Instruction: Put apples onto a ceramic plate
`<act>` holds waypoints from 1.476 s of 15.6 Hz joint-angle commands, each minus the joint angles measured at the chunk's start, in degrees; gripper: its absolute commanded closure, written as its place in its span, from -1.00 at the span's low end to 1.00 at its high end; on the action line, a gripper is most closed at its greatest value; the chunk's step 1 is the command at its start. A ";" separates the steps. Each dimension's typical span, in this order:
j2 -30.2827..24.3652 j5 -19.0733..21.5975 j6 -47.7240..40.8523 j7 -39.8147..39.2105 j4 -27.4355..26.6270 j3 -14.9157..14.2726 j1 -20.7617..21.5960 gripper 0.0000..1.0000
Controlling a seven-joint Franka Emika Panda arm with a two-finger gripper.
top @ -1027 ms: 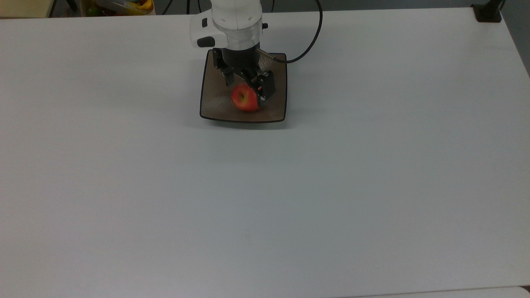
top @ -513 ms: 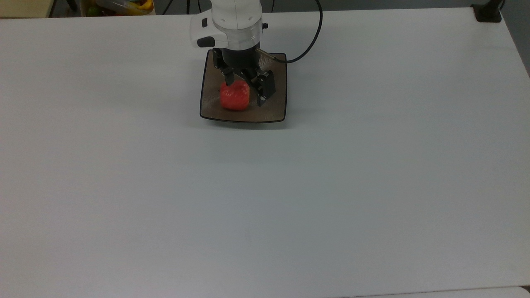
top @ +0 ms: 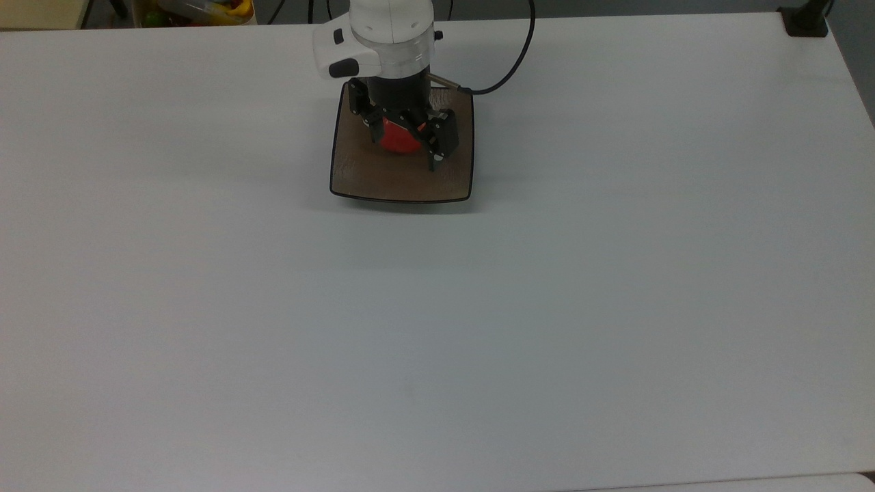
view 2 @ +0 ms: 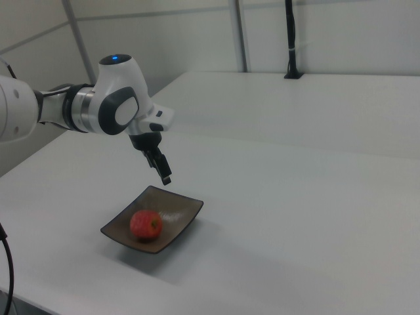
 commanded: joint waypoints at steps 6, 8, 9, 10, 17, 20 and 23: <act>-3.99 -0.54 -10.61 -27.41 0.40 0.36 0.47 -1.00; -4.16 -0.63 -12.98 -29.35 1.63 0.36 0.12 -1.00; -4.60 -0.63 -13.95 -30.32 1.99 0.36 0.03 -1.00; -4.78 -0.63 -14.57 -30.51 2.08 0.27 -0.05 -1.00; -7.85 -0.98 -15.01 -29.89 2.70 -5.08 2.13 -1.00; -8.12 -0.98 -15.89 -29.89 2.78 -6.76 3.81 -1.00; -8.20 -1.24 -17.03 -30.07 2.78 -6.85 3.81 -1.00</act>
